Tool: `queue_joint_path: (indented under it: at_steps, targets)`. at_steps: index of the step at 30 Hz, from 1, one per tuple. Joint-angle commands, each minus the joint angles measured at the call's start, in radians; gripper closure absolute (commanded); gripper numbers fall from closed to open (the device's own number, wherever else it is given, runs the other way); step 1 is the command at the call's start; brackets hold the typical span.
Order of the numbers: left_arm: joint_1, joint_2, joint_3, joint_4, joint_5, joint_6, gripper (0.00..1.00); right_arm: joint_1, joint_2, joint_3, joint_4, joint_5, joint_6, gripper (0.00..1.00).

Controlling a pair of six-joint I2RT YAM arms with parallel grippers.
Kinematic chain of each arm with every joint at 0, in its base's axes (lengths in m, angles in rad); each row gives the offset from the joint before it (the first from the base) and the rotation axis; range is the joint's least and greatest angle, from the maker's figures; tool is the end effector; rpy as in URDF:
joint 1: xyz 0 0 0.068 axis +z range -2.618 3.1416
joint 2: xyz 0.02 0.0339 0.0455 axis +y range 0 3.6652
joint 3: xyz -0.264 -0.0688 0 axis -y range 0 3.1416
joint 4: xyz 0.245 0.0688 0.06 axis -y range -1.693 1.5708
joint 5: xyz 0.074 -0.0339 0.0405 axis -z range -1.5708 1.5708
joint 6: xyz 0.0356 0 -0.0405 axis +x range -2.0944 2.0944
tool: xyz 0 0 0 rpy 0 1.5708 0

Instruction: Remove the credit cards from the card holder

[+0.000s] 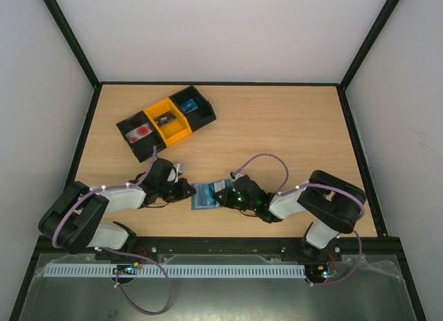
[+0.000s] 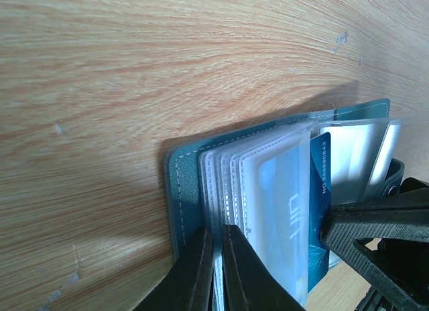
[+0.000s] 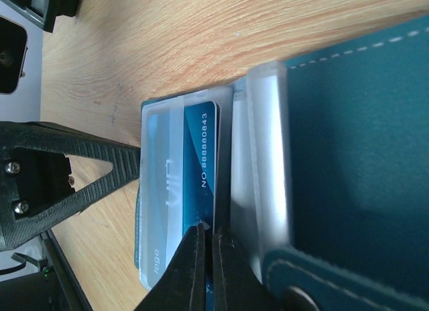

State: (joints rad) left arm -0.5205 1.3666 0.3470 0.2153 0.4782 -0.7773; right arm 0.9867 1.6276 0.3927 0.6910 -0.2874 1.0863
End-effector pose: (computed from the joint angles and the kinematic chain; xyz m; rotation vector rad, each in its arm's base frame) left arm 0.1820 -0.1232 0.1186 -0.0789 2.5903 -1.1293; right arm 0.1377 0.2266 0.1096 -0.0790 2.4974 1.3921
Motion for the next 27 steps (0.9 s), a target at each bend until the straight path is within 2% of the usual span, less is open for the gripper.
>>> queue_joint_path:
  at_steps: [1, 12, 19, 27]
  targets:
    - [0.006, 0.021, 0.002, -0.037, -0.017, 0.025, 0.93, -0.011, -0.031, -0.049, 0.007, 0.007, 0.000, 0.98]
    - [0.010, 0.012, 0.001, -0.043, -0.011, 0.032, 0.93, -0.014, -0.052, -0.079, 0.028, 0.027, 0.032, 0.98]
    - [0.010, 0.021, -0.016, -0.014, 0.020, 0.016, 0.93, -0.018, -0.123, -0.107, -0.001, 0.057, 0.026, 0.98]
    - [0.010, -0.001, 0.005, -0.035, 0.035, 0.011, 0.79, -0.018, -0.170, -0.105, -0.038, 0.075, 0.029, 0.98]
